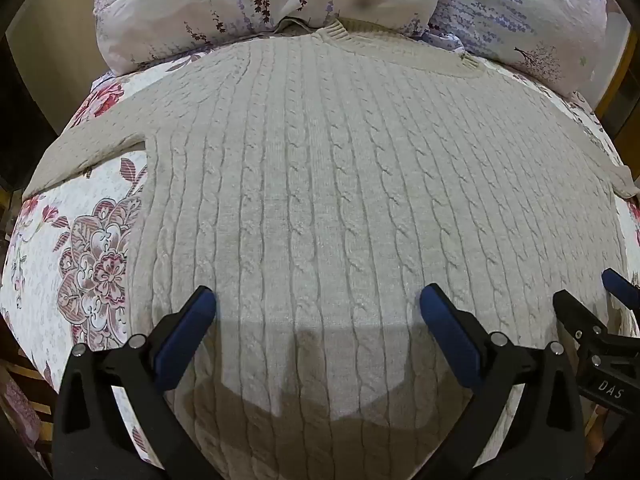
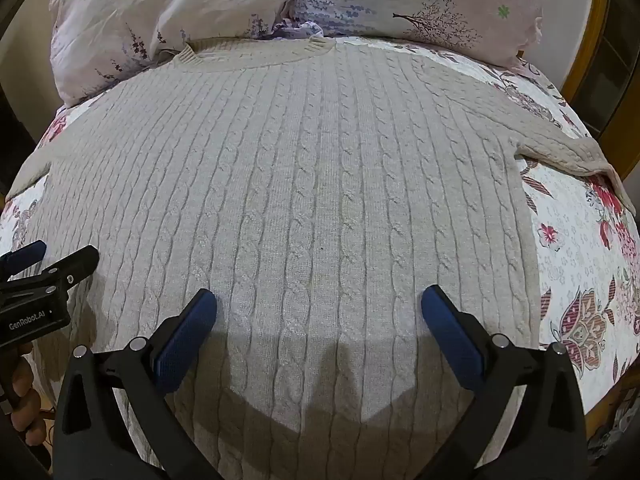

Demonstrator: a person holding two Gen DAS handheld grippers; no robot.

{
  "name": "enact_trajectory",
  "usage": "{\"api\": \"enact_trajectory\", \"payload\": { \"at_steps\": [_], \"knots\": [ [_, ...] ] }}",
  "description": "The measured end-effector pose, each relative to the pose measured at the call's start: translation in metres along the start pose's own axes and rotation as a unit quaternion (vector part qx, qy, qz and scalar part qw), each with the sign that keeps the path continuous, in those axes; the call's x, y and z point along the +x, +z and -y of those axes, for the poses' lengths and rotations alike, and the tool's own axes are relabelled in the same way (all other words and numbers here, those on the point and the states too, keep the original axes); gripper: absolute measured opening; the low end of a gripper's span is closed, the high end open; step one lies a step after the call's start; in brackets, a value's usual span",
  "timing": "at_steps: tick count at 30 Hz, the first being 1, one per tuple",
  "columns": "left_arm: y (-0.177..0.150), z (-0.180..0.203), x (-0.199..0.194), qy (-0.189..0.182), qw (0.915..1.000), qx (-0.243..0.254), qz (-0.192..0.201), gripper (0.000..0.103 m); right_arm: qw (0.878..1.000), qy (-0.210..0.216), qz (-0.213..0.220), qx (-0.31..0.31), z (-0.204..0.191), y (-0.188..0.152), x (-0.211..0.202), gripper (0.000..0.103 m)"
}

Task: Fold small clothes

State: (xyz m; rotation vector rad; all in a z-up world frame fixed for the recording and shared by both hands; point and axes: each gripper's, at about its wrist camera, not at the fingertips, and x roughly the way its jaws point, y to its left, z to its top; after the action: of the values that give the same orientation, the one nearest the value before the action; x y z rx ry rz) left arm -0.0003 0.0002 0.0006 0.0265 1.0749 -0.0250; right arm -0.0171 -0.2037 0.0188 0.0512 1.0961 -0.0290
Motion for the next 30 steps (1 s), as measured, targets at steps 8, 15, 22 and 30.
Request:
{"api": "enact_trajectory", "payload": {
  "at_steps": [8, 15, 22, 30],
  "knots": [
    [-0.0001, 0.0004, 0.0001, 0.005, 1.0, 0.002, -0.001, 0.101, 1.0, 0.0, 0.001, -0.001, 0.0002, -0.0001, -0.0001, 0.102],
    [-0.0001, 0.0006, -0.0003, 0.005, 1.0, 0.003, 0.001, 0.101, 1.0, 0.0, 0.001, -0.001, 0.0001, -0.0003, 0.0001, 0.102],
    [-0.0007, 0.0001, -0.001, 0.005, 1.0, 0.003, 0.002, 0.101, 1.0, 0.0, 0.002, -0.001, 0.0001, -0.001, -0.0002, 0.102],
    [-0.0008, 0.0, -0.0011, 0.005, 1.0, 0.003, 0.002, 0.101, 1.0, 0.0, 0.002, -0.001, 0.0004, -0.0013, -0.0001, 0.102]
  ]
}}
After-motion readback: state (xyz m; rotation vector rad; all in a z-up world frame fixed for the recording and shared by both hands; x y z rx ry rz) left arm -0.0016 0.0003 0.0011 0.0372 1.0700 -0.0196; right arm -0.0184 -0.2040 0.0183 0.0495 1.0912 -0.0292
